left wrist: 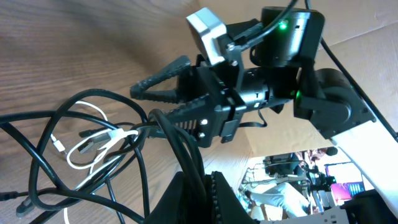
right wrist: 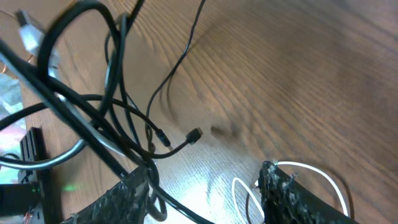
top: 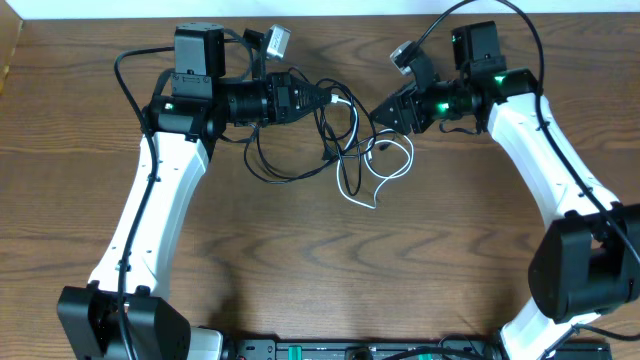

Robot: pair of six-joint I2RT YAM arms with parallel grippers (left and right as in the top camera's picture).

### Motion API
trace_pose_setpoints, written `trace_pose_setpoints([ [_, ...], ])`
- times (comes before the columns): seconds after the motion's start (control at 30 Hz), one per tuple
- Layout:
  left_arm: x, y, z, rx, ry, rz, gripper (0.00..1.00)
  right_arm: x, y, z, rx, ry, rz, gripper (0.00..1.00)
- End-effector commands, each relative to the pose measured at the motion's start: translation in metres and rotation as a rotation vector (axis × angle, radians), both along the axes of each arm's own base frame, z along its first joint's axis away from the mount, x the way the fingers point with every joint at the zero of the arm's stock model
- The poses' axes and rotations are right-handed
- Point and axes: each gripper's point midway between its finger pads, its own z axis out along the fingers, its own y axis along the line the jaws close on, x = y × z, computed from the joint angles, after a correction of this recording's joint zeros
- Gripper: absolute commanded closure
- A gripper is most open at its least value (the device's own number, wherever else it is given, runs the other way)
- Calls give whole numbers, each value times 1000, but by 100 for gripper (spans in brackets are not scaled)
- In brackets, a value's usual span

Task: Untangle cables

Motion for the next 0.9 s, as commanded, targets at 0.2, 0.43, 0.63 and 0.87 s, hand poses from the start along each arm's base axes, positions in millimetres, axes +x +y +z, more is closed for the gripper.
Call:
trace_pose_setpoints([
  [0.2, -4, 0, 8, -8, -18, -7, 93, -4, 1, 31, -114, -89, -93, 45],
  [0.43, -4, 0, 8, -10, -10, -5, 93, 29, -4, -35, -353, 14, -434, 46],
  [0.63, -5, 0, 6, -8, 5, -5, 92, 54, -50, -61, -467, 54, -781, 50],
  [0.87, -3, 4, 7, -13, 15, 11, 93, 59, -104, -85, -559, 117, -913, 53],
])
